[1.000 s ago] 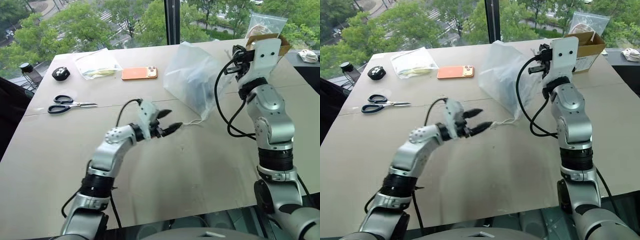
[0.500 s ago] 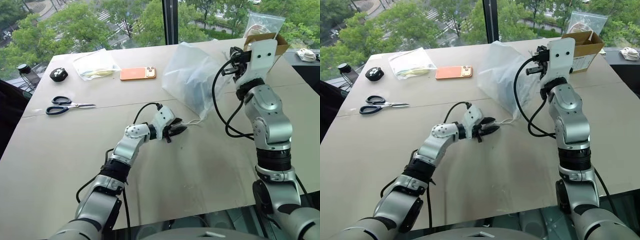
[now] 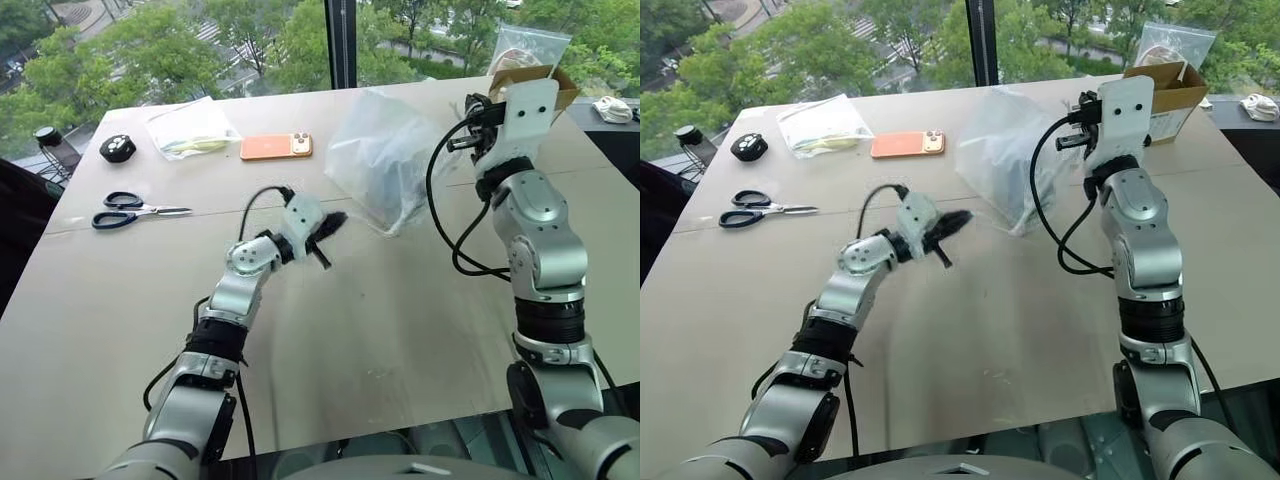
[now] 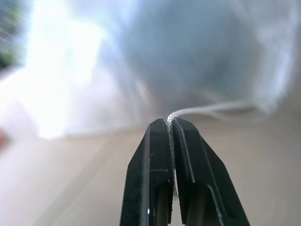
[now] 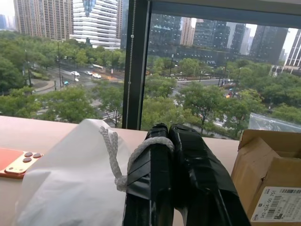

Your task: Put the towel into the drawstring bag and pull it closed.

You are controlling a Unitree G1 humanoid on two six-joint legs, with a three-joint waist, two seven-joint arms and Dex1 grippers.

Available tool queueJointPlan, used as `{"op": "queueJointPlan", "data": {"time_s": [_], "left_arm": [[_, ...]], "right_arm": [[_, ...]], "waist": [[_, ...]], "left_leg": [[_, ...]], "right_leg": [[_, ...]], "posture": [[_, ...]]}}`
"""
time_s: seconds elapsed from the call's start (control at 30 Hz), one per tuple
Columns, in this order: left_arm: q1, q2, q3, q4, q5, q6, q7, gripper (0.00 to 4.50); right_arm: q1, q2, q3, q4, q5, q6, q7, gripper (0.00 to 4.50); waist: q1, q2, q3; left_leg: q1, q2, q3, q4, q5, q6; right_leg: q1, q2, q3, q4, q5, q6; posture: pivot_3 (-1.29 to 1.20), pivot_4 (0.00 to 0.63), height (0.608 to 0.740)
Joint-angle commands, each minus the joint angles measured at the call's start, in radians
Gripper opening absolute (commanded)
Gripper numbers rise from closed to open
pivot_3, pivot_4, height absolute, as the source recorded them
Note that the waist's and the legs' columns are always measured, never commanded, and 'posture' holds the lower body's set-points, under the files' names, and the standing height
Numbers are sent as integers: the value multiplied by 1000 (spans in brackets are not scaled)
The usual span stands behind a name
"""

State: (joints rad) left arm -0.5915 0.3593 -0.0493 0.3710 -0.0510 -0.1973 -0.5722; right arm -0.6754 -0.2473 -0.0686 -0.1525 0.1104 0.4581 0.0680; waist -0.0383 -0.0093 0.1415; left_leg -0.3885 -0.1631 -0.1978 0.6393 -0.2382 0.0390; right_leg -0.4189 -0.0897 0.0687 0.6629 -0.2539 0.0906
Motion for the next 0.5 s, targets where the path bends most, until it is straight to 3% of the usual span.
{"op": "queueJointPlan", "data": {"time_s": [0.03, 0.23, 0.5], "left_arm": [[-98, 53, 124, 29, 111, -123, 283, 133], [-163, 156, 223, 26, 288, -134, 633, 133], [-183, 212, 290, 116, 341, -18, 861, 133]], "right_arm": [[5, -47, -53, 20, -36, -27, -20, 0], [18, -73, -152, 93, -95, -27, -159, 0], [27, -32, -285, 111, -60, 9, -292, 0]], "waist": [[1, 0, 0], [-3, 0, 0], [-6, 0, 0]], "left_leg": [[0, 0, 0, 0, 0, 0], [-3, 0, 1, 0, 0, 0], [-7, 0, 1, 2, 0, 0]], "right_leg": [[0, 0, 0, 0, 0, 0], [-3, 0, 1, 0, 0, 0], [-6, 0, 0, 2, 0, 0]], "posture": [[0, 150, 736], [0, 150, 736], [0, 150, 736]]}}
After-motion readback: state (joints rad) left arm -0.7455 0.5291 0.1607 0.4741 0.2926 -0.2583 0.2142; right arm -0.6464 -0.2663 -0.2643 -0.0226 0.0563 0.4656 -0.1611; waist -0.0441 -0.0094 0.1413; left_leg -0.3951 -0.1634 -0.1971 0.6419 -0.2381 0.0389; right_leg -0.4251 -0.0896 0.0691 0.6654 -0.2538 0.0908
